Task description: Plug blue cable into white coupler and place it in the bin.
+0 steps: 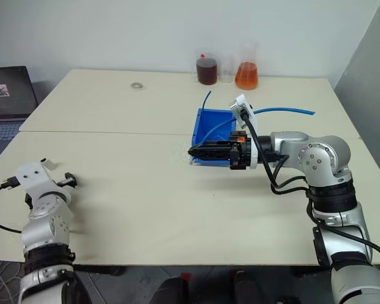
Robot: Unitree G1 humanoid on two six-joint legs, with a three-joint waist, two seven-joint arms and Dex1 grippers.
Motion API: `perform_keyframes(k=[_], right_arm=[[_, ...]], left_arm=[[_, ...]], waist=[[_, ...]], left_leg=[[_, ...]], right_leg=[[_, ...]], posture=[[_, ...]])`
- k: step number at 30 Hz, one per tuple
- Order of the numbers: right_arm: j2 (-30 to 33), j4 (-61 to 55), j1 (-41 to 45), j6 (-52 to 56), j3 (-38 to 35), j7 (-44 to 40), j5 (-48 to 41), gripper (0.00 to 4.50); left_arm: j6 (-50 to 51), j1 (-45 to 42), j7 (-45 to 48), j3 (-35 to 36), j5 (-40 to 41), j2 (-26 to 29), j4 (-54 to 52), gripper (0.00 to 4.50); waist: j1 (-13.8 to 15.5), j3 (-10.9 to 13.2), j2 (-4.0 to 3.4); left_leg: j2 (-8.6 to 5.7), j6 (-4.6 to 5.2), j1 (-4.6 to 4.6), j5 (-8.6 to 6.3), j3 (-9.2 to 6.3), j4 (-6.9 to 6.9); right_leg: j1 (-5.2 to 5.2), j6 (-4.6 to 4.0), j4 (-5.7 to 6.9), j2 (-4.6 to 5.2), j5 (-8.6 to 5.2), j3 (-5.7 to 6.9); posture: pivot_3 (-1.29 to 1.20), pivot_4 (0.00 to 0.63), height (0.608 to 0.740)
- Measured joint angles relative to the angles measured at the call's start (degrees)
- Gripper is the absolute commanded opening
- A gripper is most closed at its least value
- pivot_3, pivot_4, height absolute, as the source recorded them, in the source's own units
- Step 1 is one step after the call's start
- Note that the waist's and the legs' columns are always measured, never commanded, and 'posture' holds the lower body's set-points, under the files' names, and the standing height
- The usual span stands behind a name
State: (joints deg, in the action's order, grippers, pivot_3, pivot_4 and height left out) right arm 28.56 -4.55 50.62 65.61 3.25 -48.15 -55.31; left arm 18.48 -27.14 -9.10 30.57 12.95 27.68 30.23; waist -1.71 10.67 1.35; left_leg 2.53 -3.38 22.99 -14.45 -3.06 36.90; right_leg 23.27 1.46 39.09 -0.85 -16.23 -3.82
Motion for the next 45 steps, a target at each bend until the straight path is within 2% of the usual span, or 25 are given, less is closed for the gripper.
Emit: perform_keyframes(k=[6, 12, 21, 29, 30, 31, 45], right_arm=[[-0.04, -0.35, -0.07, 0.20, -0.30, 0.80, 0.02, 0.14], [-0.02, -0.35, -0.07, 0.84, -0.90, 1.12, 0.02, 0.14], [-0.04, -0.85, -0.11, 1.58, -2.06, 2.25, 0.01, 0.14], [-0.06, -1.97, -0.75, 2.44, -2.98, 3.67, -0.07, 0.14], [-0.07, -2.11, -0.81, 2.55, -3.28, 3.94, -0.13, 0.14], [-0.09, -2.16, -0.83, 2.62, -3.45, 4.28, -0.19, 0.14], [-0.46, -3.23, -1.96, 3.80, -4.94, 6.33, -1.22, 0.14]], left_arm=[[-5.61, -7.61, 4.71, -0.05, 0.28, 3.30, 14.36, 4.46], [-9.42, -13.32, 4.72, -0.45, -0.10, 6.69, 25.20, 4.46], [-13.14, -17.28, 3.93, -2.26, -0.23, 7.72, 33.19, 4.46], [-15.44, -19.08, 1.94, -2.63, -0.22, 9.68, 36.19, 4.46], [-15.61, -19.23, 1.60, -2.63, -0.22, 9.90, 36.61, 4.10], [-15.69, -19.30, 1.30, -2.63, -0.22, 10.10, 36.97, 4.06], [-16.58, -21.02, 2.28, -3.20, -0.17, 10.70, 38.62, 1.04]], waist=[[-0.03, 0.00, 0.00], [-0.06, 0.00, 0.00], [-0.06, 0.00, 0.00], [-0.06, 0.00, 0.00], [-0.06, 0.00, 0.00], [-0.07, 0.00, 0.00], [-0.11, 0.00, 0.00]], left_leg=[[0.00, 0.00, 0.01, 0.00, -0.02, -0.01], [0.00, 0.00, 0.03, 0.00, -0.04, -0.01], [0.00, 0.00, 0.04, 0.00, -0.05, -0.02], [0.00, 0.00, 0.05, 0.00, -0.05, -0.02], [0.00, 0.00, 0.05, 0.00, -0.05, -0.01], [0.00, 0.00, 0.05, 0.00, -0.05, -0.01], [0.00, 0.00, 0.05, 0.00, -0.05, -0.01]], right_leg=[[0.00, 0.00, 0.00, 0.01, 0.00, 0.03], [0.01, 0.00, -0.01, 0.02, 0.00, 0.06], [0.02, 0.00, 0.00, 0.04, 0.00, 0.09], [0.02, 0.00, 0.01, 0.04, 0.00, 0.09], [0.02, 0.00, 0.01, 0.04, 0.00, 0.09], [0.02, 0.00, 0.01, 0.04, 0.00, 0.09], [0.02, -0.01, 0.02, 0.04, 0.00, 0.09]], posture=[[0.00, 0.150, 0.740], [0.00, 0.150, 0.740], [0.00, 0.150, 0.740], [0.00, 0.150, 0.740], [0.00, 0.150, 0.740], [0.00, 0.150, 0.740], [0.00, 0.150, 0.740]])
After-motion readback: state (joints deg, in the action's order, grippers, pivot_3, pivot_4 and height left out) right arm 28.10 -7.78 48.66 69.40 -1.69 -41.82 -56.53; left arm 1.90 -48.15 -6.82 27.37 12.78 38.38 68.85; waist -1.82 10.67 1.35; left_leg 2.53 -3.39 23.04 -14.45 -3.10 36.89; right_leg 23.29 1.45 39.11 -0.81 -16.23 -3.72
